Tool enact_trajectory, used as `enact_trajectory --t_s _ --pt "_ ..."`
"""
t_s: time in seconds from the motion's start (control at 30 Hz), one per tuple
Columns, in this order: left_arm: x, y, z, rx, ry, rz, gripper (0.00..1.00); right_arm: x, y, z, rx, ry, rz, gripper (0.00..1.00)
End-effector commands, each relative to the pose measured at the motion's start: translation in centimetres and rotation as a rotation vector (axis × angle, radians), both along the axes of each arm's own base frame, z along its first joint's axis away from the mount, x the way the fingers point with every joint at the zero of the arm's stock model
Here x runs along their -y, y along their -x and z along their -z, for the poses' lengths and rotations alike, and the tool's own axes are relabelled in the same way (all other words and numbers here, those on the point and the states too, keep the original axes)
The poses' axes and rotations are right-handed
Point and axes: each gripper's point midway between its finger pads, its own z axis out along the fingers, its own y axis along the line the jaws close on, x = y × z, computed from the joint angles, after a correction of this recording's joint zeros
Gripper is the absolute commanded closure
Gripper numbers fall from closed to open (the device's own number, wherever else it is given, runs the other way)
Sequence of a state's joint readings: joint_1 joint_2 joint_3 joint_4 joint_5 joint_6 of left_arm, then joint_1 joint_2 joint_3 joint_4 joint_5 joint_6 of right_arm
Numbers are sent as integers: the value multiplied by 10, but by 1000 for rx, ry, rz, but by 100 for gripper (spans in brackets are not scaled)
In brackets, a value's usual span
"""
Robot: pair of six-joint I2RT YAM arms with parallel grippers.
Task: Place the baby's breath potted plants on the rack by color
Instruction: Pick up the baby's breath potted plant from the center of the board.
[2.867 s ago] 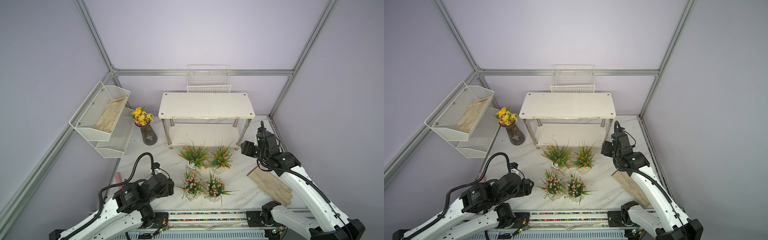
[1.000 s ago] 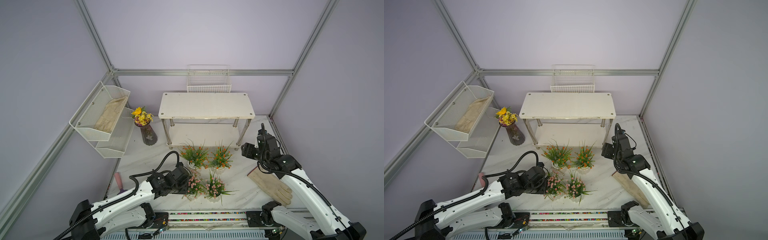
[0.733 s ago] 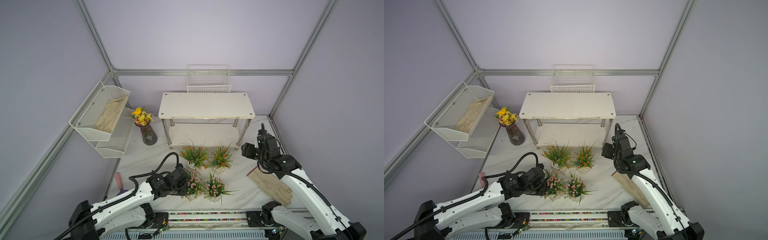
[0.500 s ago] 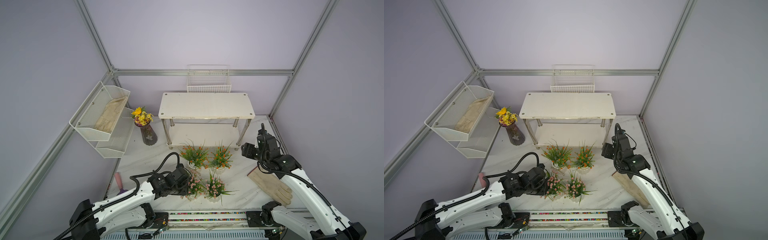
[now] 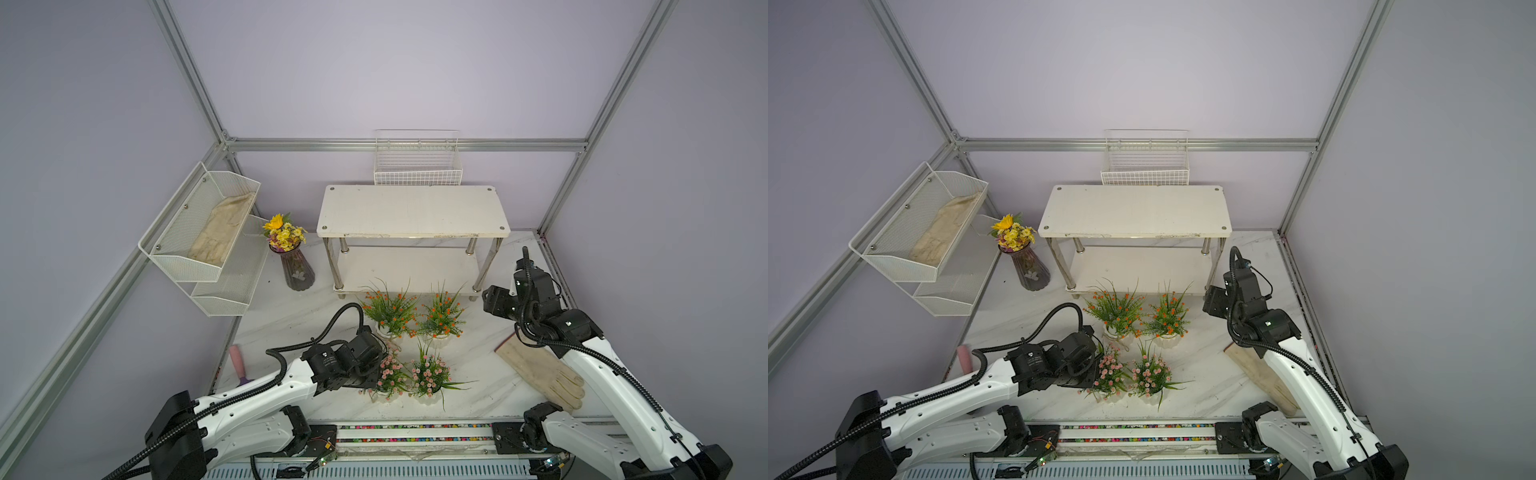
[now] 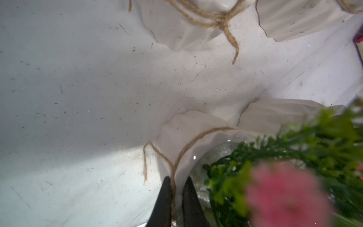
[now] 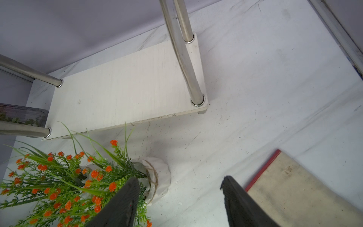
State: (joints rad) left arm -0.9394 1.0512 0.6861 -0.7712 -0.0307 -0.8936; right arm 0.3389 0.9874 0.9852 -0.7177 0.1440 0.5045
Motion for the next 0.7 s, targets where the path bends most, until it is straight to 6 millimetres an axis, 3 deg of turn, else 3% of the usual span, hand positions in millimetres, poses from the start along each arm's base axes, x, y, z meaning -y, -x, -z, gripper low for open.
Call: enact_trajectory --t_s 0.0,0.37,0.67 --pt "-3 1 -6 4 -19 7 97 0 -1 -2 15 2 4 29" --pt "-14 -2 -34 41 -58 8 100 -8 -2 -2 15 -7 -44 29" --pt "-19 -13 -90 141 -56 7 100 -32 1 -14 62 -56 -185 30"
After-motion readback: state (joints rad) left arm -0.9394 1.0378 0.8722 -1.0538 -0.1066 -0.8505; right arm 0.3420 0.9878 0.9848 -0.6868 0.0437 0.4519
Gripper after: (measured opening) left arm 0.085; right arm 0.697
